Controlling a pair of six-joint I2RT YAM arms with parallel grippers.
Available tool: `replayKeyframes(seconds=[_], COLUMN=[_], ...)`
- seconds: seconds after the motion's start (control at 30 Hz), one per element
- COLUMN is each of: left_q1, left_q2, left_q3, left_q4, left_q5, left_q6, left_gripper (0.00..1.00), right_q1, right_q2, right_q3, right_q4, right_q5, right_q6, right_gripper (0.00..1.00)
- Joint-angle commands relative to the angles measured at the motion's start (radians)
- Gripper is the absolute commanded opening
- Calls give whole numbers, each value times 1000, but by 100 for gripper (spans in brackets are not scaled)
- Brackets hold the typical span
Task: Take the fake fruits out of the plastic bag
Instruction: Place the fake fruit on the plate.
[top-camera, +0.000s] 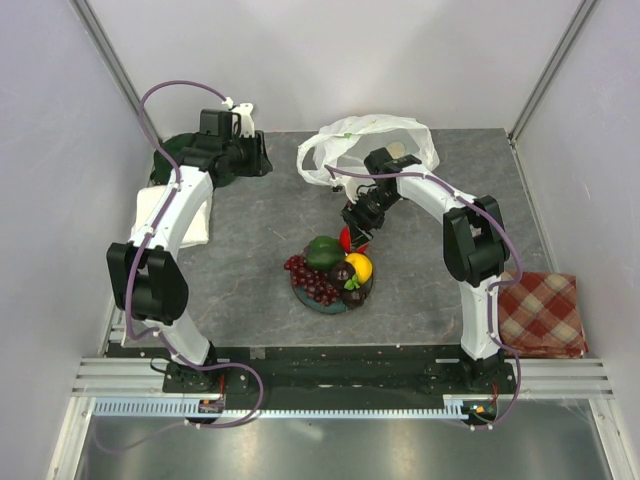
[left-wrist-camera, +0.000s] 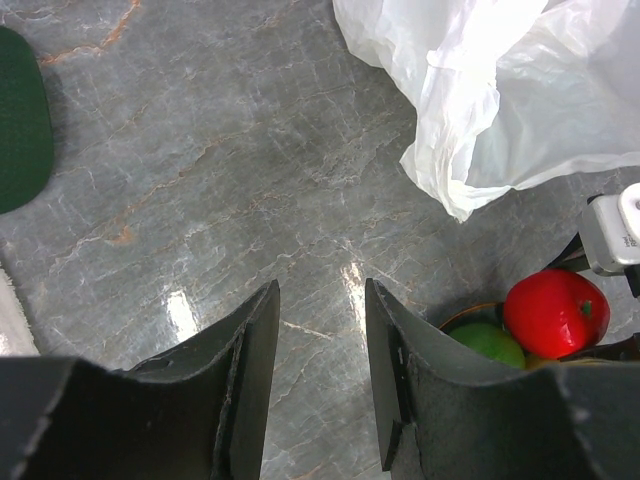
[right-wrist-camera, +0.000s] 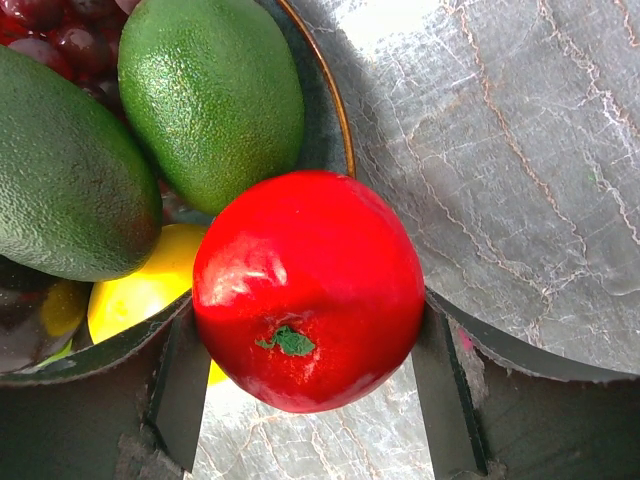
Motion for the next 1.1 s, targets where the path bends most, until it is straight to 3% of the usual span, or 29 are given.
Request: replayKeyframes(seconds=[0.0, 0.23, 0.3, 1.07], left_q1=[5, 5, 5, 5], left_q2=[11, 17, 18, 44], left_q3=[24, 30, 32, 42], left_q4=[13, 18, 18, 20], left_q5=[0, 3, 3, 23], left_q6=[27, 25, 25, 21], left_gripper=[47, 47, 47, 47], right_q1=[20, 19, 19, -4], right_q2=[-12, 14, 11, -52], right_q3=[2, 9, 7, 15], right_q4=[-40, -74, -80, -75], right_q5=[-69, -110, -115, -66], right_q6=[-17, -36, -37, -59], right_gripper=[77, 85, 98, 98])
